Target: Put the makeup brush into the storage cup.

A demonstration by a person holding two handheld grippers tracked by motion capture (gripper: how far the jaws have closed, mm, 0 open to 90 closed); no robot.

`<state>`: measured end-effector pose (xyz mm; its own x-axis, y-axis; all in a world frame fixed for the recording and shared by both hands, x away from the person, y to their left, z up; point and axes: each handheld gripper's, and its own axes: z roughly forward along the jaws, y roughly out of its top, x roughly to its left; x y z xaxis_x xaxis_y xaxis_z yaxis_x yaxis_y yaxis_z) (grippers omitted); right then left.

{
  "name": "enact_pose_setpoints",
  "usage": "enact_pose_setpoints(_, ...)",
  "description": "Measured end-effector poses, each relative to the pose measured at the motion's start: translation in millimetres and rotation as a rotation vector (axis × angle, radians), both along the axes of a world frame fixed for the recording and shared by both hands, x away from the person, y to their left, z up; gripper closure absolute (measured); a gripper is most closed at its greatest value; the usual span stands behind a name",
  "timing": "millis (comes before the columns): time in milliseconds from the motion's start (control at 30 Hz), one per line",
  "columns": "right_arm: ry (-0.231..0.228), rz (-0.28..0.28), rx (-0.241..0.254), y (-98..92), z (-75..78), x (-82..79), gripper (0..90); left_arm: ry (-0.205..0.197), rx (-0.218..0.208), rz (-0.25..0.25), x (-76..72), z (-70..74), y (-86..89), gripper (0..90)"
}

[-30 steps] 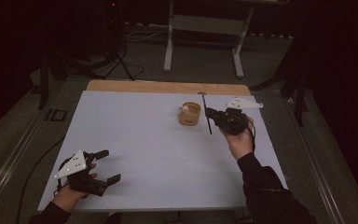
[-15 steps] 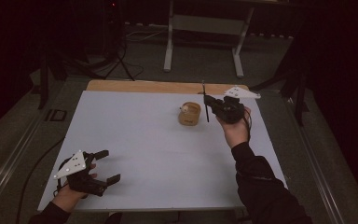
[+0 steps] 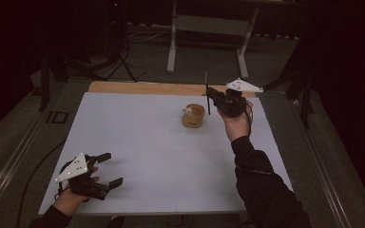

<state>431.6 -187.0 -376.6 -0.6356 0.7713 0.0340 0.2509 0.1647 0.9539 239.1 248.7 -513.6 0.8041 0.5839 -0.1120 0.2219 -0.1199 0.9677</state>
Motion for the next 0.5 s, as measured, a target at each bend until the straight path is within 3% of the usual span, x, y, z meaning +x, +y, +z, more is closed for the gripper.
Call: enact_pose_setpoints(500,-0.037,-0.054,0.025,-0.4,-4.3,19.9,85.8,0.002,-0.005,-0.001,0.1,-0.2,0.3,0.1)
